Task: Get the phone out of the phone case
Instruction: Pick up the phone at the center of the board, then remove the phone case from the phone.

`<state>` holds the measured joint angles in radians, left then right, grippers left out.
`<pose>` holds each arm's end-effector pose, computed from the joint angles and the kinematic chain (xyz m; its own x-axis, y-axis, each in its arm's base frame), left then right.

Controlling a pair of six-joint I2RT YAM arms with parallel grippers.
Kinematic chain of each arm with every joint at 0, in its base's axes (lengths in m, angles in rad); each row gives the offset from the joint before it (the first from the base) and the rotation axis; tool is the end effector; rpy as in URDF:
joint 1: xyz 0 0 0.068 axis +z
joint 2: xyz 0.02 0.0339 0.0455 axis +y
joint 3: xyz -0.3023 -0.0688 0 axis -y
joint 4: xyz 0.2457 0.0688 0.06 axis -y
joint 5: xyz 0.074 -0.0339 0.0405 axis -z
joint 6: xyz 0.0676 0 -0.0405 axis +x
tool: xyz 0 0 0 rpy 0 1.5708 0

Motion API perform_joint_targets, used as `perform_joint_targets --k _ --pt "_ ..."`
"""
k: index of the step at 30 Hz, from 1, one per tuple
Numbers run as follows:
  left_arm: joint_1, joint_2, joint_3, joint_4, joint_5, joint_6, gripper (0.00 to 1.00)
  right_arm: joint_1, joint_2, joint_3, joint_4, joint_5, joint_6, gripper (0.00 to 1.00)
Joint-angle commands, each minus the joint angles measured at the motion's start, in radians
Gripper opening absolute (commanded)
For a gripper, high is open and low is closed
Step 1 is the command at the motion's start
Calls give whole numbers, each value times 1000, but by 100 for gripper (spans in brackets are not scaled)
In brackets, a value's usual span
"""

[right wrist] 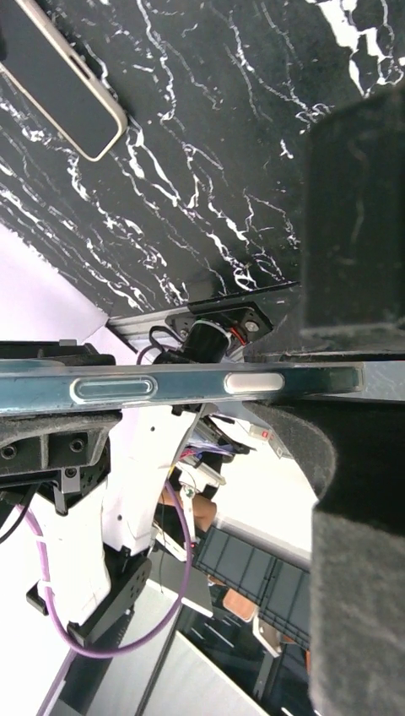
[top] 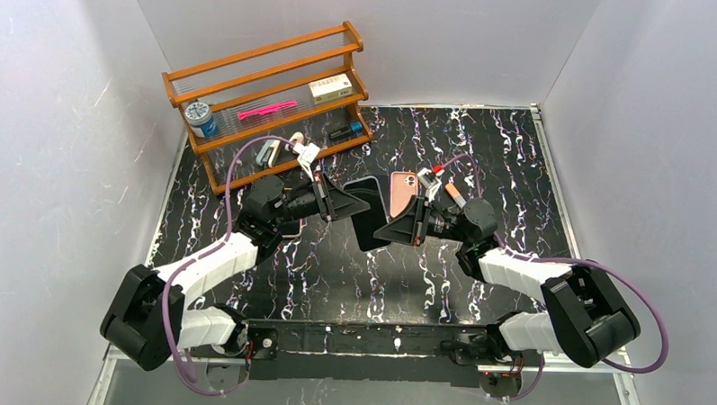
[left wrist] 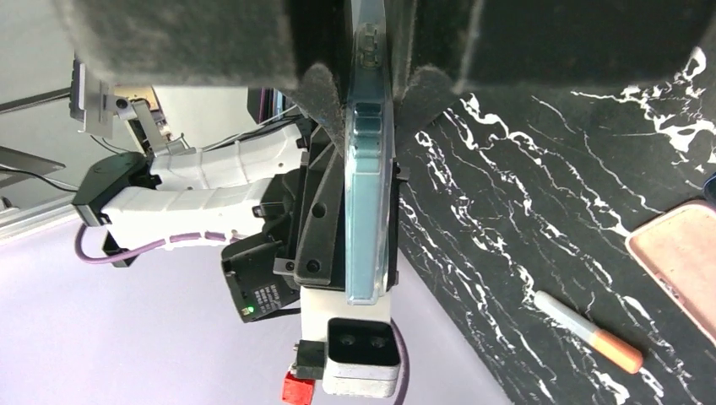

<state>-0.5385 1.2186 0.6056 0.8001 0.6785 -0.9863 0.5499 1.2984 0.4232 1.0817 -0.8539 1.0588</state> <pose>0.2149 -0.1778 0.3285 -0.6864 -0.3463 -0.6395 0.6456 0.1147 -0.7550 0.1934 0.1783 0.2788 -0.7621 0.2047 -0.6143 -0.6288 -0.0079 0.7775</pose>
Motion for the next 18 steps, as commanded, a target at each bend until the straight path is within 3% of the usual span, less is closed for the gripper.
perform_joint_targets --k 1,4,7,12,18 --pt "2 -58 6 34 -53 -15 0 6 -1 33 85 42 -14 19" --pt "2 -77 -8 34 -126 -50 0 25 -6 13 84 99 -35 41" --pt "2 -96 -20 36 -205 -75 0 65 -9 -2 77 168 -66 55" --pt "2 -139 -29 37 -325 -109 0 117 4 -29 123 261 -83 64" --pt "2 -183 -65 52 -443 -185 0 157 34 -44 223 306 -72 64"
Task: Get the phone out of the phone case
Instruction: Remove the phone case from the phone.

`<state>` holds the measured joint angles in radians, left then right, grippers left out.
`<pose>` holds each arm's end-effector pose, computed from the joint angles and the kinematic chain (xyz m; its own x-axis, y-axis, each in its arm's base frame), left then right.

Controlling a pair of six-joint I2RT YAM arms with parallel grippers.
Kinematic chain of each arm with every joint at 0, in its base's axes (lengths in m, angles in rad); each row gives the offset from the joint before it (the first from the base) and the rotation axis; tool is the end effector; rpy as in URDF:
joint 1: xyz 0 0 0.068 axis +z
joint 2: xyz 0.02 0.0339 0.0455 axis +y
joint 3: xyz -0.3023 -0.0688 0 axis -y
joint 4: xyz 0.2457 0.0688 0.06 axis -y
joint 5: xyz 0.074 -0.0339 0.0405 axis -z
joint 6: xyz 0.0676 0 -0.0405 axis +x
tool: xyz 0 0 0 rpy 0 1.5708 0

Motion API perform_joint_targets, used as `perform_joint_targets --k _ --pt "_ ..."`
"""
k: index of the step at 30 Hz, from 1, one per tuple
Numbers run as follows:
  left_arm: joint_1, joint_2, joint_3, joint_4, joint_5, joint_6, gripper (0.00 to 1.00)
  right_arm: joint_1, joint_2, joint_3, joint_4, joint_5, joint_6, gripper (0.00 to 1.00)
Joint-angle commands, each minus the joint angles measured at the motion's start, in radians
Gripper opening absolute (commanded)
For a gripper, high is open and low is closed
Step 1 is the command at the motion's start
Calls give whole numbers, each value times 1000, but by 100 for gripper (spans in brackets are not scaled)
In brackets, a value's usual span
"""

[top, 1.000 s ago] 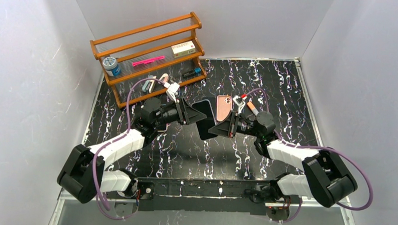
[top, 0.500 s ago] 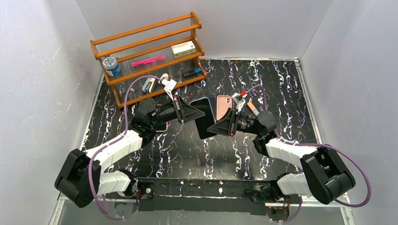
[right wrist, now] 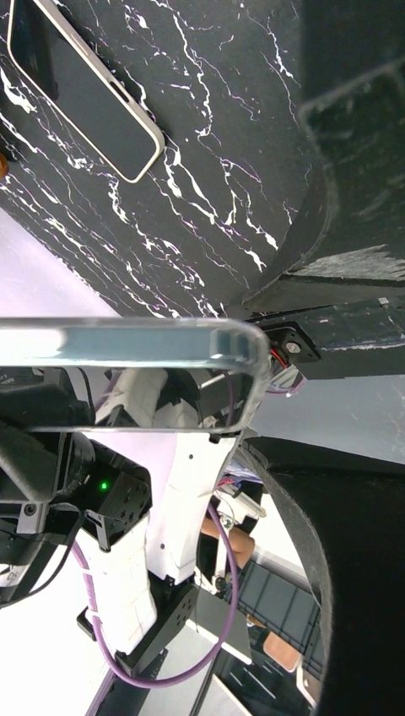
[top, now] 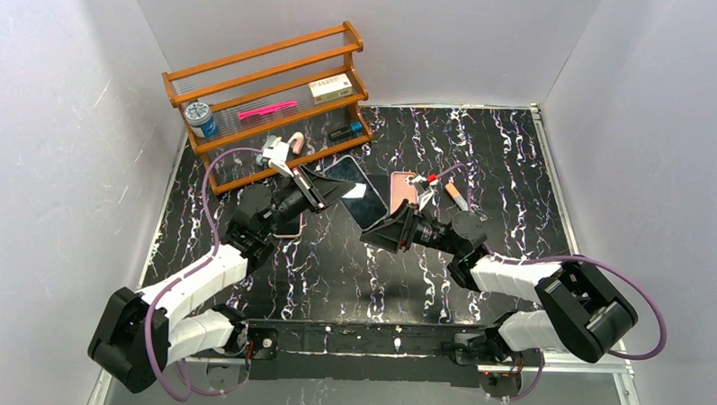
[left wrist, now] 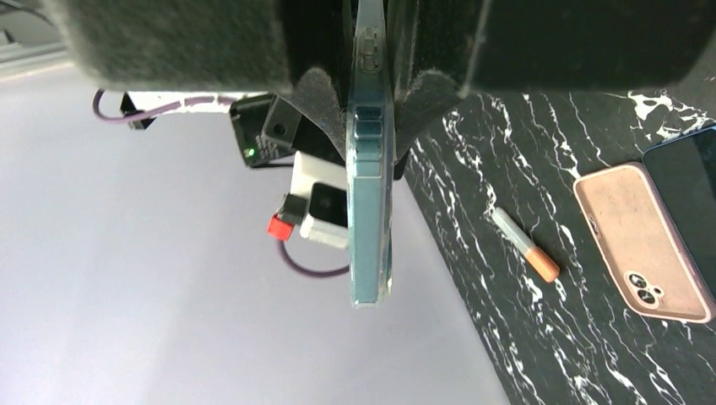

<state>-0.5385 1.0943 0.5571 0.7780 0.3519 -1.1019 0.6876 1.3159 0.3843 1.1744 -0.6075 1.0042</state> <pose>0.2084 -0.1516 0.3407 -0.5933 -0.6210 -0.5122 0.5300 0.1775 -0.8292 0.1797 0.1975 0.2758 -0.7012 0.3205 -0.6368 -0.6663 0.0231 0.7453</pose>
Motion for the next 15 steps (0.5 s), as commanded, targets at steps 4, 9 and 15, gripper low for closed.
perform_joint_targets --k 4,9,15 --pt "2 -66 -33 98 -127 -107 0 30 42 10 185 75 -3 62" --pt "2 -74 -50 112 -144 -129 0 43 80 39 261 78 23 58" --pt "2 -73 -59 119 -151 -141 0 50 123 57 338 75 55 51"
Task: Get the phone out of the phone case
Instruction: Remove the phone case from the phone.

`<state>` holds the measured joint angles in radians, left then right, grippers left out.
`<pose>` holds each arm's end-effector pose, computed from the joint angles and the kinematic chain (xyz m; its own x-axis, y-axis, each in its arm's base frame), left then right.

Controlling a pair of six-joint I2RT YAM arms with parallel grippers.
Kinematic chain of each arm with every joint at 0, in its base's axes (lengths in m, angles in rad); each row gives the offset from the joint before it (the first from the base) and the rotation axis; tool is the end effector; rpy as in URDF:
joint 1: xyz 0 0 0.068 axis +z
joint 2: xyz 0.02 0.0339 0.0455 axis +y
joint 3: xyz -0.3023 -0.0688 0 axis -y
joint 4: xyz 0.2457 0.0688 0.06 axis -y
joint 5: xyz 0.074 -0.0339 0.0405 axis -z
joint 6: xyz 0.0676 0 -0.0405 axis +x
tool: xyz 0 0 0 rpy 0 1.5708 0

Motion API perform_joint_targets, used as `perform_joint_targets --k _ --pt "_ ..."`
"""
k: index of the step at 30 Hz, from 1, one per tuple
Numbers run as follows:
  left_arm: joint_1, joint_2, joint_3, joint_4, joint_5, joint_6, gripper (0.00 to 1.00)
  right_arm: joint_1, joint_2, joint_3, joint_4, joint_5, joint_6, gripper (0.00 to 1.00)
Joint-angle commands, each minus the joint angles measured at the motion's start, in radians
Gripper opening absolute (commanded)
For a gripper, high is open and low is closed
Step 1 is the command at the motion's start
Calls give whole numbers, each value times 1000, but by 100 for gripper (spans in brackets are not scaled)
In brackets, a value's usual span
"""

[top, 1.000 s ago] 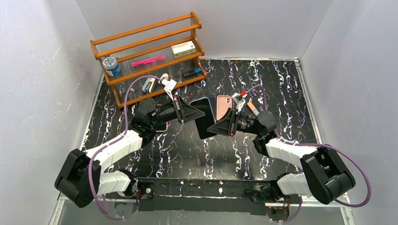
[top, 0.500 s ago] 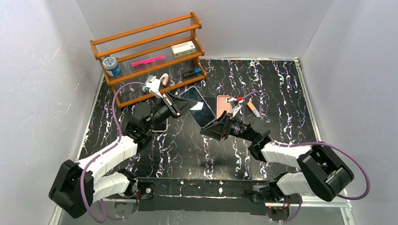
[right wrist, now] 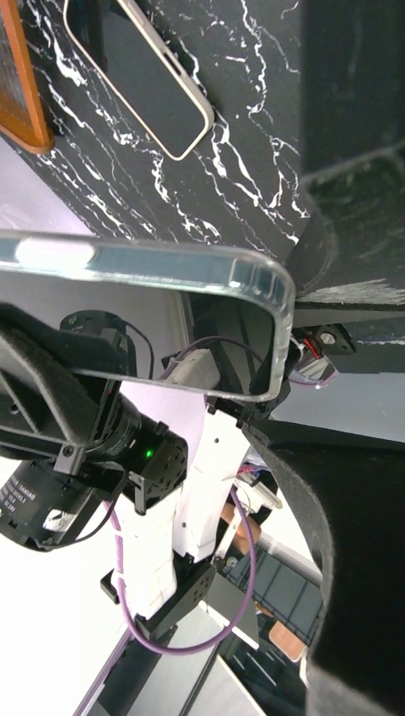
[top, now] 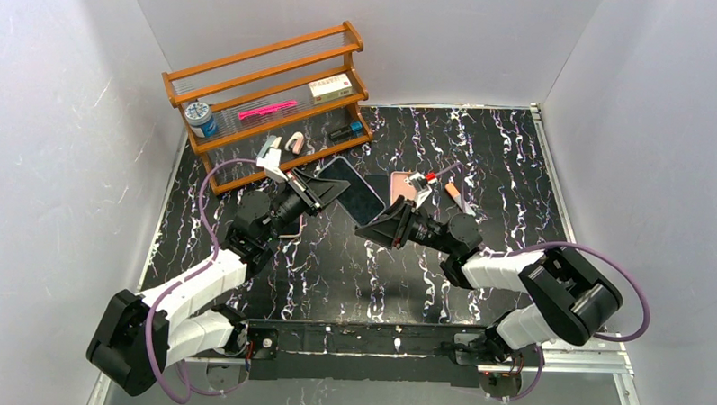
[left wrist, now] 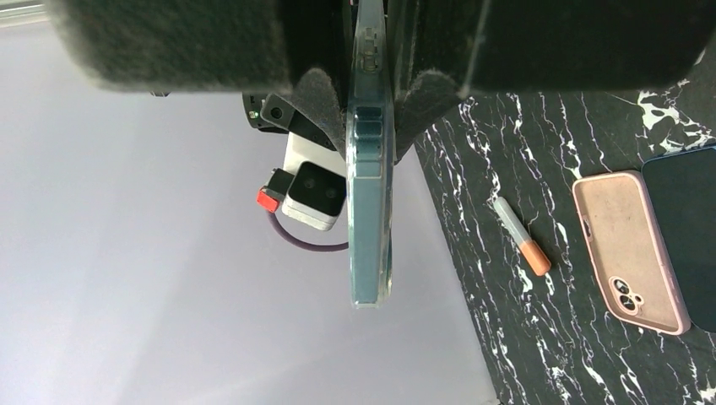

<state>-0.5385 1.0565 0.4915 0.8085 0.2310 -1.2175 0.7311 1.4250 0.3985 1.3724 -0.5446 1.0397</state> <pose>0.2038 -0.1398 0.3295 -0.5758 -0.7199 -0.3876 0.4329 0.1337 -0.8915 0.1841 0.2121 0.2782 -0.6775 0.3831 -0.6279 -0.6906 -0.0375 0.7222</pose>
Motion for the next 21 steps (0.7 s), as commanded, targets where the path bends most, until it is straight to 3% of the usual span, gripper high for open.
perform_joint_targets --k 1,6,13,17,21 --pt "1 -35 4 90 -30 -29 0 7 17 45 149 12 22 50" --pt "0 -38 -11 95 -27 -52 0 7 21 54 152 17 6 39" --pt "1 -10 -9 87 -8 -149 0 7 12 64 64 -46 -178 10" --pt "1 4 3 69 8 -176 0 7 -12 71 -47 -59 -332 2" --pt "2 0 14 26 15 -193 0 7 -36 95 -157 -58 -488 1"
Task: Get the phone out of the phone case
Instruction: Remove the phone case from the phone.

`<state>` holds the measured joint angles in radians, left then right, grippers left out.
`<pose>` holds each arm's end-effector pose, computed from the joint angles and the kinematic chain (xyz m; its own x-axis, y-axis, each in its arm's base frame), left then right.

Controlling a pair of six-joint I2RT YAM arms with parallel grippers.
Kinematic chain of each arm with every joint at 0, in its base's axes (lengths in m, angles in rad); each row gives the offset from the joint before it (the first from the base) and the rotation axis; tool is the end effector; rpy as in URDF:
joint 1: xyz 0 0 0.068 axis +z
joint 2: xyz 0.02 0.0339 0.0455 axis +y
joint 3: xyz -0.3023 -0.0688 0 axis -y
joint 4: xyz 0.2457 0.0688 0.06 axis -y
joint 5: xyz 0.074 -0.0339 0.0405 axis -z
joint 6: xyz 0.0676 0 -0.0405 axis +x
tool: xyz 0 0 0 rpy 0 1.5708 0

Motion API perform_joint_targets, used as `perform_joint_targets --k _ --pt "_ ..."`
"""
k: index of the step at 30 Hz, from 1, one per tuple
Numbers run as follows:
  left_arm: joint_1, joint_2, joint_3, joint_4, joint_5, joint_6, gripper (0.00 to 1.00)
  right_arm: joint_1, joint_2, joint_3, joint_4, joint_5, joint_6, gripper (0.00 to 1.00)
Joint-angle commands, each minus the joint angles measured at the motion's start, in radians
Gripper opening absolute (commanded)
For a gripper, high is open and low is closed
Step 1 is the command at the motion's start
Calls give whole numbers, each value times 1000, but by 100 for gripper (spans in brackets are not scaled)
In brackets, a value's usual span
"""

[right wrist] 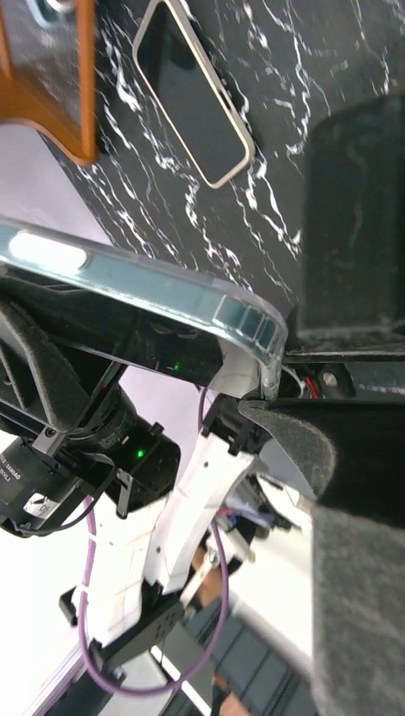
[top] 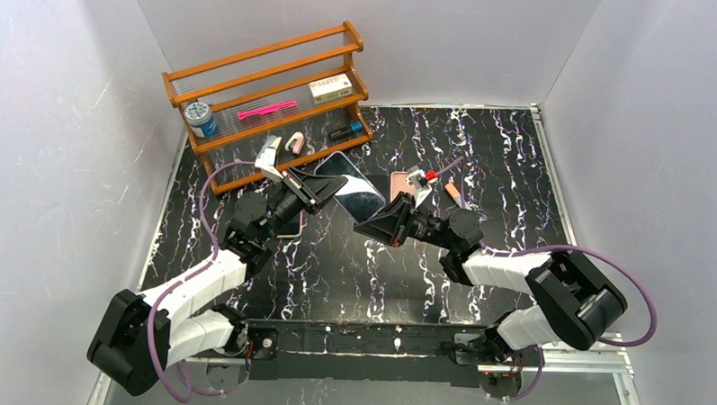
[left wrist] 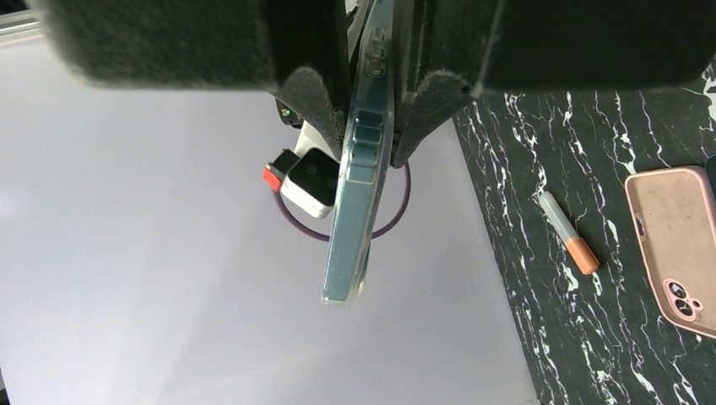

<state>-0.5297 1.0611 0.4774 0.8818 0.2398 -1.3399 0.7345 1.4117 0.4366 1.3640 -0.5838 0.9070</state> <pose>0.2025 -0.1372 0.3331 -0.6105 -0.7383 -0.2867 0.4039 0.0211 -0.9146 0.1831 0.2155 0.2917 -0.5652 0.3751 -0.7347 -0.7994 -0.0293 0.6001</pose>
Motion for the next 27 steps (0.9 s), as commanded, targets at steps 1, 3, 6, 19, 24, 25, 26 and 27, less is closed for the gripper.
perform_joint_targets --k 1,3,6,19,24,25,26,27 --pt "-8 -8 31 -59 7 -71 0 4 -29 67 -184 -19 -394 1" --pt "-7 -12 40 -89 10 -71 0 4 -44 83 -236 -20 -474 1" --pt "-7 -16 48 -119 14 -69 0 4 -65 89 -265 -12 -572 1" --pt "11 -15 87 -157 78 39 0 3 -87 161 -481 51 -783 1" --pt "74 -8 124 -188 171 152 0 -18 -127 121 -564 21 -765 22" --pt "87 -5 138 -210 199 187 0 -23 -141 115 -586 11 -763 28" --pt "98 -2 154 -233 233 222 0 -31 -160 108 -620 2 -764 34" --pt "108 0 167 -256 247 264 0 -38 -175 102 -646 -9 -765 40"
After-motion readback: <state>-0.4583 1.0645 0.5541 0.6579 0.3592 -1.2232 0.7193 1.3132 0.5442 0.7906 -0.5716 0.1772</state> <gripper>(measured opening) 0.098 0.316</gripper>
